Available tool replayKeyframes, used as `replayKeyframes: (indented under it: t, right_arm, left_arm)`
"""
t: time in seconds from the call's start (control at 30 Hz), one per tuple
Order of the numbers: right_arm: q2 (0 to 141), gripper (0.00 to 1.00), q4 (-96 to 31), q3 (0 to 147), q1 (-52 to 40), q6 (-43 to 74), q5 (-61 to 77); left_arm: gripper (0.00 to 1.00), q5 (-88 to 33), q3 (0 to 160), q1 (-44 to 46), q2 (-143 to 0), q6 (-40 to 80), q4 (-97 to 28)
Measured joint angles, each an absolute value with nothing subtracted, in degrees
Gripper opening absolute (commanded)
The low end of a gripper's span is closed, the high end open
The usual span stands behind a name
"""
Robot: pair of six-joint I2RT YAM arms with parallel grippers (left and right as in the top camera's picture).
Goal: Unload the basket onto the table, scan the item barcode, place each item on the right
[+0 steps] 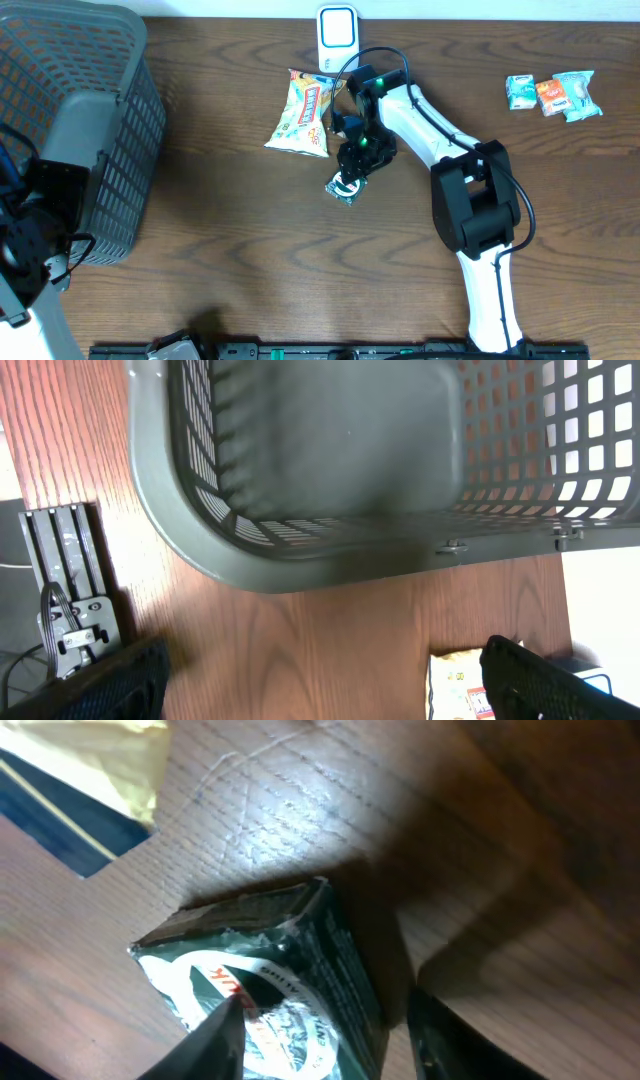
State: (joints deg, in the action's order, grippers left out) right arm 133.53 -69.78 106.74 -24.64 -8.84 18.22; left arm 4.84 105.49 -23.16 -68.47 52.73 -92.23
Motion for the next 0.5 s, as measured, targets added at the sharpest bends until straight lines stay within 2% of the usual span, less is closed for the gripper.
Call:
replayKeyframes:
  t: [0.07, 0.17, 0.33, 0.5]
  right_arm:
    - [133.5, 0.26, -69.8, 106.7, -24.7, -7.9, 18.5]
    - [133.5, 0.13, -69.8, 106.8, -24.8, -7.2, 18.7]
    - [133.3, 0.01, -70.0, 106.8, -24.7, -6.5, 18.6]
    - [133.1, 0.01, -70.5, 106.8, -24.7, -6.4, 18.5]
  left_arm:
    - [0.98, 4.8, 105.5, -23.2, -68.5, 52.7, -92.2]
    - [0.98, 4.8, 105.5, -23.2, -68.5, 52.7, -92.2]
    - [0.98, 4.8, 105.5, -23.2, -68.5, 52.7, -92.2]
    - [0.97, 4.8, 105.5, -23.2, -68.5, 52.7, -92.2]
